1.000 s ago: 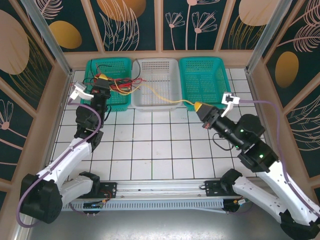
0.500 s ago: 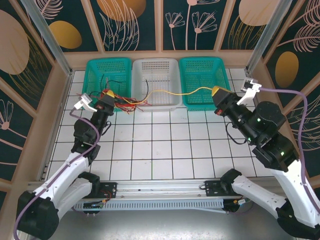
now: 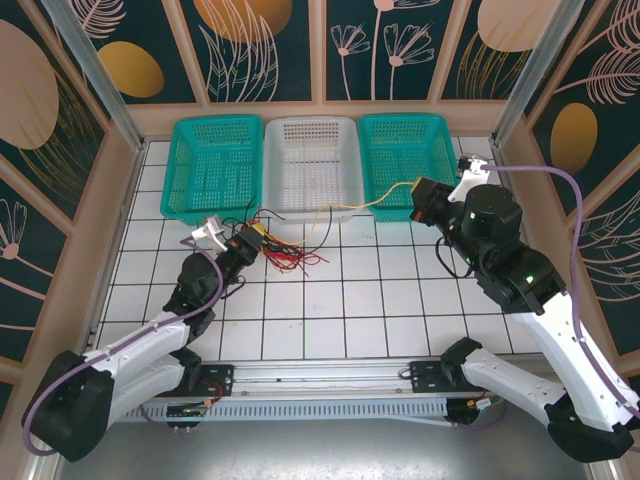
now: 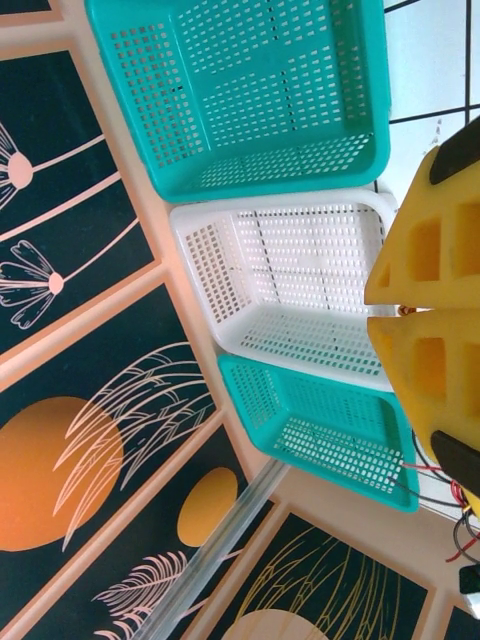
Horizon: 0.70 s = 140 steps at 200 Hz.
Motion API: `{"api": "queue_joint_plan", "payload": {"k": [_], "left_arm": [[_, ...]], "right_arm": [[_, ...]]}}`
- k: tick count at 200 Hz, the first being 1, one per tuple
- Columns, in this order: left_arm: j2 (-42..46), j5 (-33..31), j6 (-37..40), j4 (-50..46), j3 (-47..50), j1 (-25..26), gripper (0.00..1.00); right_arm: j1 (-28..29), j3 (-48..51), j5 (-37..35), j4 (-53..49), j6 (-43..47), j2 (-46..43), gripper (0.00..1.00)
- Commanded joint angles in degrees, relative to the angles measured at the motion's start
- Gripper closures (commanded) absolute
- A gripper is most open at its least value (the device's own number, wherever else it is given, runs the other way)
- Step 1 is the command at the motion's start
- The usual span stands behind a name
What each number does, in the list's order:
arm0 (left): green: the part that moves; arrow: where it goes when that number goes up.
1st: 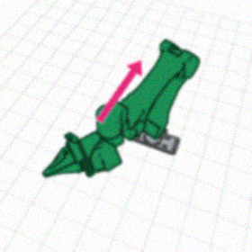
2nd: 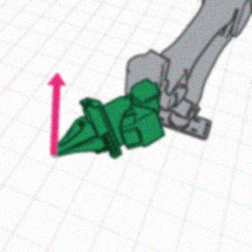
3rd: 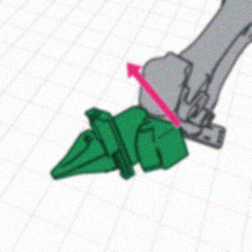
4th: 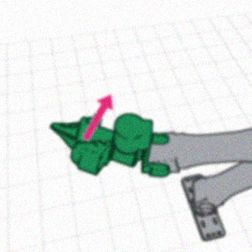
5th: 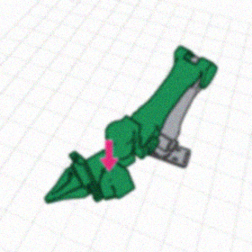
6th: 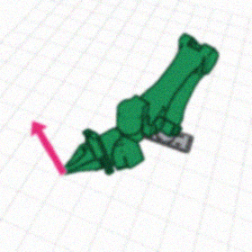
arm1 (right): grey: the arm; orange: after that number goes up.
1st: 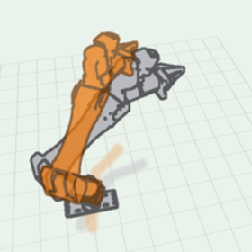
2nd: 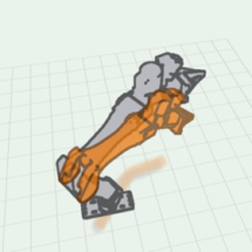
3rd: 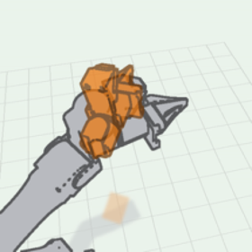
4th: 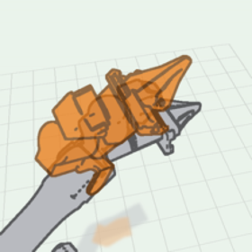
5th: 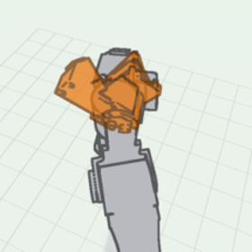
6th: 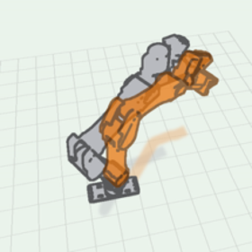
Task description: Untangle the cables
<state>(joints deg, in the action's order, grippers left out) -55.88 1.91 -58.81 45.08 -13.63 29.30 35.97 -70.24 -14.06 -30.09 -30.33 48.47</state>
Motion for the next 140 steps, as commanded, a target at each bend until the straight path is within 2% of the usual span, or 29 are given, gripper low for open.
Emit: {"api": "queue_joint_plan", "payload": {"k": [1,31,46,63,108,128,140], "left_arm": [[-2.56,1.02,-0.14,-1.4,-1.89,0.48,0.77],[-5.19,-2.63,-3.45,-4.69,-0.32,0.71,0.57],[-6.7,-1.91,-4.52,-3.92,0.09,0.68,0.5],[-6.68,-0.57,-4.54,-3.23,0.2,0.97,0.49],[-3.23,-2.43,-0.41,-12.44,-2.97,1.02,0.42],[-4.82,0.97,1.53,-12.92,-5.87,1.06,0.44],[-6.31,5.11,3.08,-11.19,-7.44,1.19,0.45]], "right_arm": [[-0.87,-1.61,-2.87,1.73,-0.01,-0.71,1.0],[-1.11,-1.4,-1.29,2.76,-0.57,-0.23,1.0],[-1.12,-1.63,1.31,3.24,-1.31,0.93,1.0],[-1.19,-2.35,1.67,2.93,-1.37,1.63,1.0],[-1.23,-4.37,0.79,2.32,0.79,3.23,1.0],[-1.25,-4.29,2.0,3.16,0.88,4.51,1.0],[-1.2,-4.81,2.98,3.73,1.04,5.47,1.0]]}}
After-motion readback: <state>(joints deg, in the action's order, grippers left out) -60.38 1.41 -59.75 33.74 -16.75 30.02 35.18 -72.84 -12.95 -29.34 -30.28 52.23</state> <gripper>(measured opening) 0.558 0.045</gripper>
